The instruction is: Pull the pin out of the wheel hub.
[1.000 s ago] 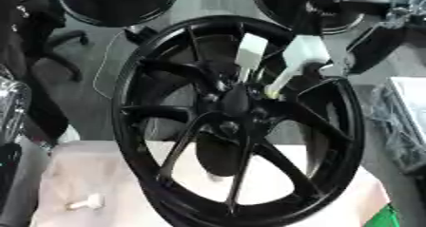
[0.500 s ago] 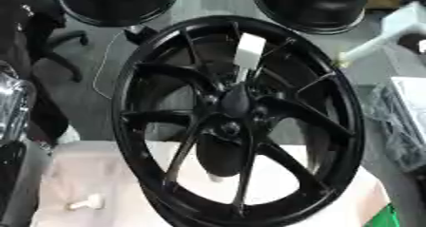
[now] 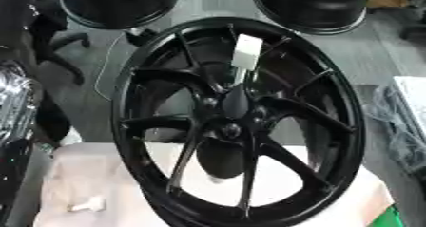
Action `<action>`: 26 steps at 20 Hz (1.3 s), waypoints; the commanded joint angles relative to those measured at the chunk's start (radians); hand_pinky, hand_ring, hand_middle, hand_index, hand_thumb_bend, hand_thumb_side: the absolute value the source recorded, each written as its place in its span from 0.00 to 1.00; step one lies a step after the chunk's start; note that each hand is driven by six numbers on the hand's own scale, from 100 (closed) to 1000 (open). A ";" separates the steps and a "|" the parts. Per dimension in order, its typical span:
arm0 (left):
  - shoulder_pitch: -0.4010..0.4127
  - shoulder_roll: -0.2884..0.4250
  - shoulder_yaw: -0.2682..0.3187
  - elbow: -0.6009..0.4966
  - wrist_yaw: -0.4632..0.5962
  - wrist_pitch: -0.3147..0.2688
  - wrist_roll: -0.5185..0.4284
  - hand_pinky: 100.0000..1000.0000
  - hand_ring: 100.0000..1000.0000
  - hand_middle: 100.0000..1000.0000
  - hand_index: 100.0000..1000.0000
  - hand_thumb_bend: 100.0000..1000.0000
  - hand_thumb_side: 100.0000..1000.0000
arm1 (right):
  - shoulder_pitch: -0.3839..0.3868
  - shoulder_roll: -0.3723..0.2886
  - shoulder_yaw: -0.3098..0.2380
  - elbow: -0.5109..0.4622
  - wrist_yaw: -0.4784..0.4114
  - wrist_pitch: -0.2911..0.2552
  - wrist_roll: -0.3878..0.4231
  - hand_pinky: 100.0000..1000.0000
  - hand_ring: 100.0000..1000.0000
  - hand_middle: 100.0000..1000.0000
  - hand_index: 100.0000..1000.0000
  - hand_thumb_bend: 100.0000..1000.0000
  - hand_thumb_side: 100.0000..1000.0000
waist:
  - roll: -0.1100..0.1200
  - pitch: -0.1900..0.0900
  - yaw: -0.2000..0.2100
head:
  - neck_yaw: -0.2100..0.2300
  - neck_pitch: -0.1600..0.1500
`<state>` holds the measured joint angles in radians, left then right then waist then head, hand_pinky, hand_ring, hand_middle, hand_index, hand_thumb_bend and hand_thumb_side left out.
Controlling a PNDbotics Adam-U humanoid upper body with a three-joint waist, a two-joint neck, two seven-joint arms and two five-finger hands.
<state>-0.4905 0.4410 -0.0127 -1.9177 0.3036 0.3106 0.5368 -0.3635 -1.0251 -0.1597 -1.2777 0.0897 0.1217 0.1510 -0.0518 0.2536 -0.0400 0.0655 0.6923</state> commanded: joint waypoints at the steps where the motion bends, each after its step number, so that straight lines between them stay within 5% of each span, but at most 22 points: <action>1: -0.006 0.028 0.013 -0.020 -0.007 -0.001 0.005 0.66 0.72 0.63 0.61 0.27 0.52 | -0.006 -0.020 -0.046 0.065 0.020 -0.002 -0.039 0.74 0.67 0.75 0.77 0.06 0.32 | 0.000 -0.013 -0.002 | 0.005 -0.007; 3: -0.006 0.028 0.013 -0.020 -0.006 -0.001 0.006 0.66 0.72 0.63 0.61 0.27 0.52 | -0.005 -0.014 -0.051 0.084 0.012 -0.001 -0.069 0.76 0.72 0.81 0.82 0.00 0.56 | 0.000 -0.013 -0.002 | 0.005 -0.007; 9: -0.008 0.027 0.013 -0.022 -0.005 -0.001 0.006 0.66 0.72 0.63 0.61 0.27 0.52 | -0.016 -0.002 -0.047 0.081 -0.021 0.009 -0.147 0.78 0.75 0.85 0.84 0.00 0.73 | 0.000 -0.013 0.000 | 0.005 -0.008; 13: -0.008 0.026 0.013 -0.022 -0.005 -0.001 0.006 0.66 0.72 0.63 0.61 0.27 0.52 | -0.037 0.006 -0.041 0.044 -0.088 0.019 -0.198 0.76 0.68 0.78 0.77 0.00 0.62 | 0.000 -0.014 0.002 | 0.003 -0.007; 19: -0.010 0.022 0.009 -0.023 -0.005 0.000 0.002 0.66 0.72 0.63 0.61 0.27 0.52 | -0.105 0.038 0.030 -0.149 -0.254 0.023 -0.257 0.74 0.60 0.72 0.72 0.00 0.44 | 0.001 -0.016 0.009 | -0.012 -0.007; 26: -0.015 0.011 0.005 -0.025 -0.008 0.000 -0.004 0.66 0.72 0.64 0.61 0.27 0.52 | -0.252 0.213 0.106 -0.337 -0.396 0.036 -0.269 0.73 0.58 0.70 0.71 0.00 0.51 | 0.005 -0.021 0.021 | -0.017 -0.010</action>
<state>-0.4918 0.4394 -0.0093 -1.9233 0.3025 0.3113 0.5355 -0.5978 -0.8159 -0.0524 -1.5738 -0.2817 0.1555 -0.1113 -0.0479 0.2538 -0.0186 0.0503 0.6918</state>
